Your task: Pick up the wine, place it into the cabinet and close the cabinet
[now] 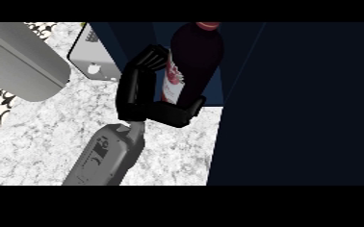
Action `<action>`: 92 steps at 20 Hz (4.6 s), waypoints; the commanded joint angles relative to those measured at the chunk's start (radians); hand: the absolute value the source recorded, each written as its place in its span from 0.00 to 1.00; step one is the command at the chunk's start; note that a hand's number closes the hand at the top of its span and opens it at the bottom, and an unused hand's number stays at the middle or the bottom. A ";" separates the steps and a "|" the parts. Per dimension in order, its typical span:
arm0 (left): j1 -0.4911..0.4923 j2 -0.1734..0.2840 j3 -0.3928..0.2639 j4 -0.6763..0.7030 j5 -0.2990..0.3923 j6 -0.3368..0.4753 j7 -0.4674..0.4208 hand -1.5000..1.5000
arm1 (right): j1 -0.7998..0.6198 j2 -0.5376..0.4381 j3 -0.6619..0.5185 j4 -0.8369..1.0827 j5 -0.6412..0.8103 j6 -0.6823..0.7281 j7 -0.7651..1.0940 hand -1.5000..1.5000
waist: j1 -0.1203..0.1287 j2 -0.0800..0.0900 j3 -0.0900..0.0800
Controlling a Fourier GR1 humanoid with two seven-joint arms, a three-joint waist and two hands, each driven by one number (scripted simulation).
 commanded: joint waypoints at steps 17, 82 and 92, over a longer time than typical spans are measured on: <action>-0.279 -0.009 0.040 0.399 -0.074 0.103 -0.106 1.00 | 0.010 -0.003 -0.052 -0.073 -0.094 0.005 0.041 0.00 | -0.006 0.003 0.000; -0.689 0.058 0.125 1.461 0.274 0.102 -0.596 1.00 | 0.005 0.068 0.000 0.016 -0.100 0.078 -0.082 0.00 | -0.082 0.035 -0.002; -0.638 0.001 0.192 1.445 0.329 0.104 -0.622 1.00 | 0.007 0.077 0.023 0.009 -0.087 0.074 -0.068 0.00 | -0.090 0.037 -0.004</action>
